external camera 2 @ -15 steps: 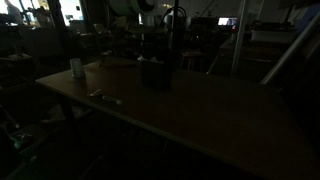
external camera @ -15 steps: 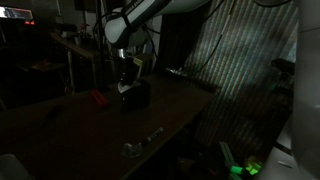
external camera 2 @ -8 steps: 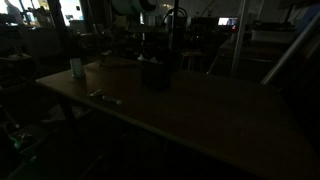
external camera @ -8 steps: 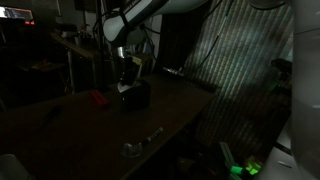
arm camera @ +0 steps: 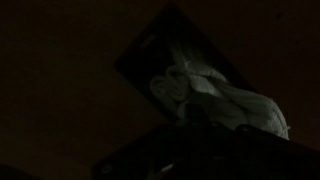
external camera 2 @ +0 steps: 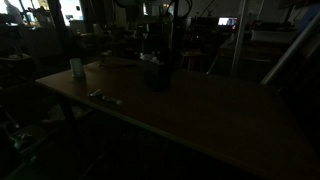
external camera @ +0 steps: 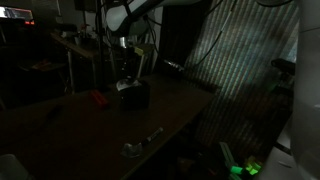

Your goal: Shove the cloth into the black box

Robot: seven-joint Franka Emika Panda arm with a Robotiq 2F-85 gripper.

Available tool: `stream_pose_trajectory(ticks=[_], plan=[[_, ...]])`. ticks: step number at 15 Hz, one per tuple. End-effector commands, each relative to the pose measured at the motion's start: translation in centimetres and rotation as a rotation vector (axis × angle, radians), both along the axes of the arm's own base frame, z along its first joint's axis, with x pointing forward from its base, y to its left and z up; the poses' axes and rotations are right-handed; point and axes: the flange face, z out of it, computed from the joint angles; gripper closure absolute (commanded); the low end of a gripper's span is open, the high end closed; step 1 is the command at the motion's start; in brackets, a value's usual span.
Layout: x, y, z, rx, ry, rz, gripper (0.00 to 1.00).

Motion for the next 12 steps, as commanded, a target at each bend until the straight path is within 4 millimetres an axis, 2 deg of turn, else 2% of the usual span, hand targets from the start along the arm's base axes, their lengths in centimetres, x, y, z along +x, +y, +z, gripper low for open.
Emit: stream_pose_trajectory(ticks=[1, 3, 5, 9, 12], plan=[[-0.6, 0.7, 6.7, -0.043, -0.125, 0.026, 1.00], [-1.0, 2.4, 8.5, -0.040, -0.152, 0.051, 1.00], [-1.3, 4.8, 9.1, -0.022, -0.157, 0.095, 1.00], [-1.2, 8.6, 7.8, 0.021, -0.139, 0.180, 1.00], [-0.6, 9.9, 6.2, 0.040, -0.113, 0.226, 1.00]])
